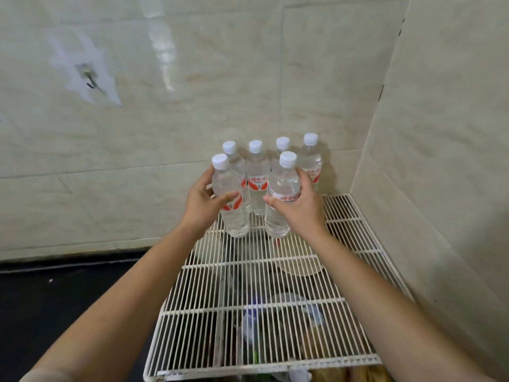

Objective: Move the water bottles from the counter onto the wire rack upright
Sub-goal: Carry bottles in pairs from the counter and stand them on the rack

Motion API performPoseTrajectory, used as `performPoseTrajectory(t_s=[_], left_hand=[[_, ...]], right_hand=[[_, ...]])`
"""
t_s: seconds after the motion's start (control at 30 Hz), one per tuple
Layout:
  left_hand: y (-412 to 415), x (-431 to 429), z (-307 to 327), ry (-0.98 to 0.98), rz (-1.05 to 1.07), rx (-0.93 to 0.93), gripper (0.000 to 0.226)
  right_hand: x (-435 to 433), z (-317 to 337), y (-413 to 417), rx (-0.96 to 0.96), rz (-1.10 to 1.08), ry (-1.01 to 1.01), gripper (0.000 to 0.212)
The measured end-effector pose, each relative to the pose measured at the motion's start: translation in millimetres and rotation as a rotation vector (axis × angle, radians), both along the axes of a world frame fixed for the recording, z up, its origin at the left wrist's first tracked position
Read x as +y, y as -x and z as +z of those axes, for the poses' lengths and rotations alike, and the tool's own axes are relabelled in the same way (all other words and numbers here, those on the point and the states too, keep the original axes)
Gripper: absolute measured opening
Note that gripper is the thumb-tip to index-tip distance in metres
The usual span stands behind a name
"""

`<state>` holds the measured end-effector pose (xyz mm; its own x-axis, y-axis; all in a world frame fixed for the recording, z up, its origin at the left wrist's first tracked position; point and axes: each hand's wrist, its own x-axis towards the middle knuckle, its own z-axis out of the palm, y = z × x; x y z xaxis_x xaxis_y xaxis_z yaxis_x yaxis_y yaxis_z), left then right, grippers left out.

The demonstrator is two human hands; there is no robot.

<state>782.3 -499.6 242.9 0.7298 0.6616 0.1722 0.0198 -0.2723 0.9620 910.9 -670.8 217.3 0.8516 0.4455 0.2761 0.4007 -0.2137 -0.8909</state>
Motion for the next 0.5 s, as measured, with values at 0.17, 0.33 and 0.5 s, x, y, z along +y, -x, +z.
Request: performPoseTrajectory(t_s=[0.17, 0.33, 0.5], left_hand=[[-10.7, 22.0, -17.4, -0.031, -0.143, 0.032, 0.071], [-7.3, 38.3, -38.4, -0.039, -0.115, 0.100, 0.090], [3.4, 27.5, -73.9, -0.029, -0.109, 0.326, 0.072]], right_hand=[[29.6, -8.2, 6.3, 0.013, 0.057, 0.025, 0.098], [34.5, -33.7, 8.4, 0.015, 0.115, 0.205, 0.100], [28.7, -59.5, 5.4, 0.072, 0.110, 0.355, 0.088]])
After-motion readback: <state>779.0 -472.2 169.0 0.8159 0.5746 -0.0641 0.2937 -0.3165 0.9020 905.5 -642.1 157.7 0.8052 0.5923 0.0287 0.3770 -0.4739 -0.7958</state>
